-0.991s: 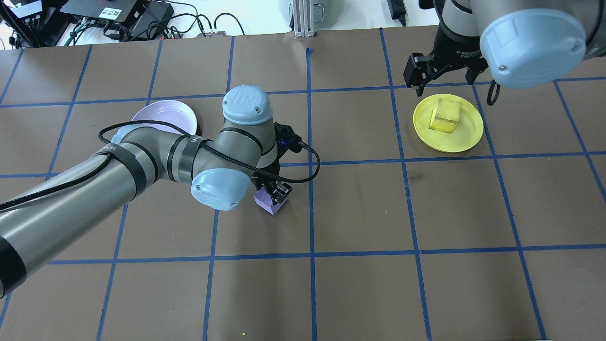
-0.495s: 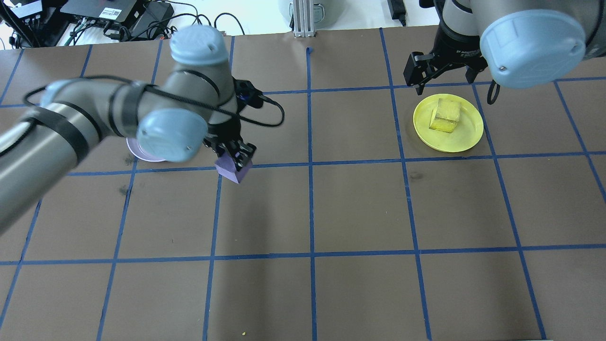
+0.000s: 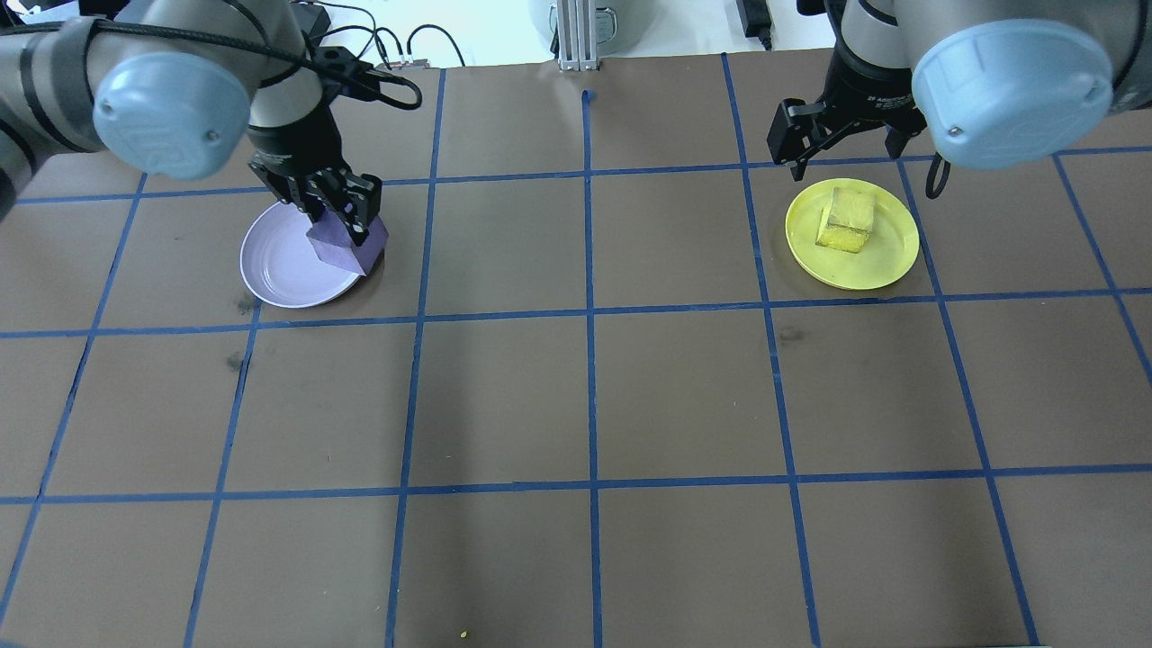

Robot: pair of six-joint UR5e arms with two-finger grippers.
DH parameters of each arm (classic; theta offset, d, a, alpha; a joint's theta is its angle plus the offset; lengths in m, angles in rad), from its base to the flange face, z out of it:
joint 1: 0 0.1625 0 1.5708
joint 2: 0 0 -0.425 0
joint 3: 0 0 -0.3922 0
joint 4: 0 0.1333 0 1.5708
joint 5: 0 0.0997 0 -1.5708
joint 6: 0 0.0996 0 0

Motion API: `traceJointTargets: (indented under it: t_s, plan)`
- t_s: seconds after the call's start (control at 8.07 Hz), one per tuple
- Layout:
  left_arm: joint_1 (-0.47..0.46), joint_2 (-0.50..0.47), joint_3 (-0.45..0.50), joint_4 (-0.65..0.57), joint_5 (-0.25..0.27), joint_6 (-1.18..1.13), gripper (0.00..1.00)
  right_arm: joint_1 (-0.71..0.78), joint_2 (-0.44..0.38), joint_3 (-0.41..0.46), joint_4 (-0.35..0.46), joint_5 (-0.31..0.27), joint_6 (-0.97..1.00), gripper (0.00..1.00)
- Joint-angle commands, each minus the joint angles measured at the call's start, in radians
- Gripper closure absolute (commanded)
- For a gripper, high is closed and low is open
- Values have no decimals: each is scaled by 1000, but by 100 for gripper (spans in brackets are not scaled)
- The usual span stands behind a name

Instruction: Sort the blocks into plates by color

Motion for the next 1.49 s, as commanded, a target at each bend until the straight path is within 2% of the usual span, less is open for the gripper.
traceJointTargets:
  t_s: [0.0, 0.62, 0.74, 0.87, 0.99, 1.11, 1.24, 1.36]
  plan:
    - [105, -88, 52, 83, -5, 0, 100, 0, 0, 1, 0, 1, 0, 0]
    - [127, -228, 69, 174, 0, 2, 100, 0, 1, 2, 0, -1, 0, 0]
    - [159, -243, 69, 177, -5, 4, 100, 0, 1, 2, 1, 2, 0, 0]
    - [180, -263, 69, 177, -49, 4, 100, 0, 1, 2, 0, -2, 0, 0]
    - [182, -288, 67, 176, -61, 3, 98, 0, 1, 2, 0, 2, 0, 0]
    - [182, -293, 66, 176, -51, 3, 87, 0, 4, 2, -2, 11, 0, 0]
    - [182, -293, 66, 176, -49, 0, 63, 0, 4, 2, -6, 5, 0, 0]
    - [182, -294, 66, 176, -51, -1, 4, 0, 3, 2, -6, 2, 0, 0]
